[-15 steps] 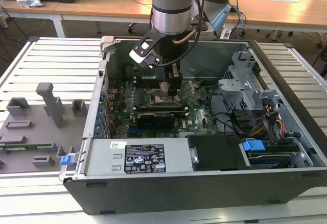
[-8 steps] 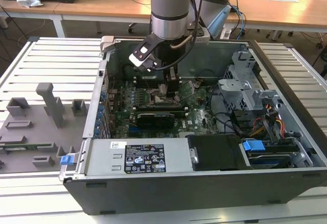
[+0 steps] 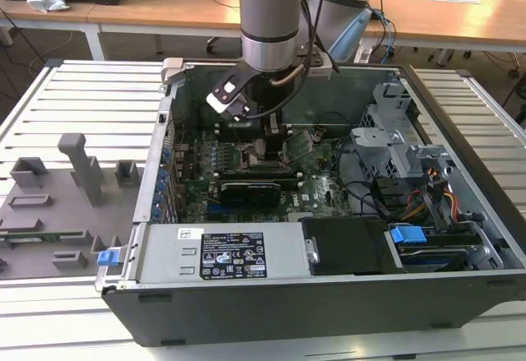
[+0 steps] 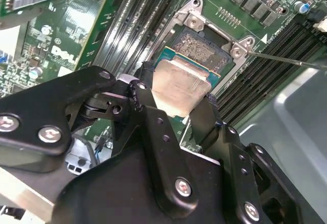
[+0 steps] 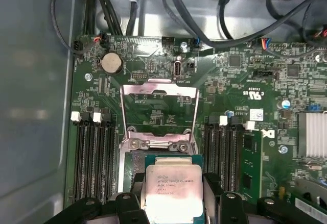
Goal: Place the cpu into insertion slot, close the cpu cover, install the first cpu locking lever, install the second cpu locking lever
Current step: 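Place the cpu into insertion slot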
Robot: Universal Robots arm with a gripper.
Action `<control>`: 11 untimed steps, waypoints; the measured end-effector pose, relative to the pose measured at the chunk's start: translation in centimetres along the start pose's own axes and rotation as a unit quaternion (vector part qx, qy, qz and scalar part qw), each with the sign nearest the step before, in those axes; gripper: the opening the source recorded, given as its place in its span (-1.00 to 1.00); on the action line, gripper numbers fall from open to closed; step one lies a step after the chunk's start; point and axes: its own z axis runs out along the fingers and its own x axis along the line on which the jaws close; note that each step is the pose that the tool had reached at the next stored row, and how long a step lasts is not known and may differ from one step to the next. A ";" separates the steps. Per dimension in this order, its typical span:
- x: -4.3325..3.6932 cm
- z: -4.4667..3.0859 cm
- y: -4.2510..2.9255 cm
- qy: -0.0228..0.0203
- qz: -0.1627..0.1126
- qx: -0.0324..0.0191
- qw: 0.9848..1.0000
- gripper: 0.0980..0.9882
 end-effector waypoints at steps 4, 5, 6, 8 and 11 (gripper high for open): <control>0.17 0.59 -0.30 0.000 0.001 0.000 1.000 -0.01; 0.27 0.81 -0.38 0.000 0.001 0.000 1.000 -0.01; 0.34 0.90 -0.44 0.000 0.001 0.001 1.000 -0.01; 0.53 1.12 -0.57 0.000 0.001 0.001 1.000 -0.01; 0.71 1.55 -0.69 0.000 0.001 0.001 1.000 -0.01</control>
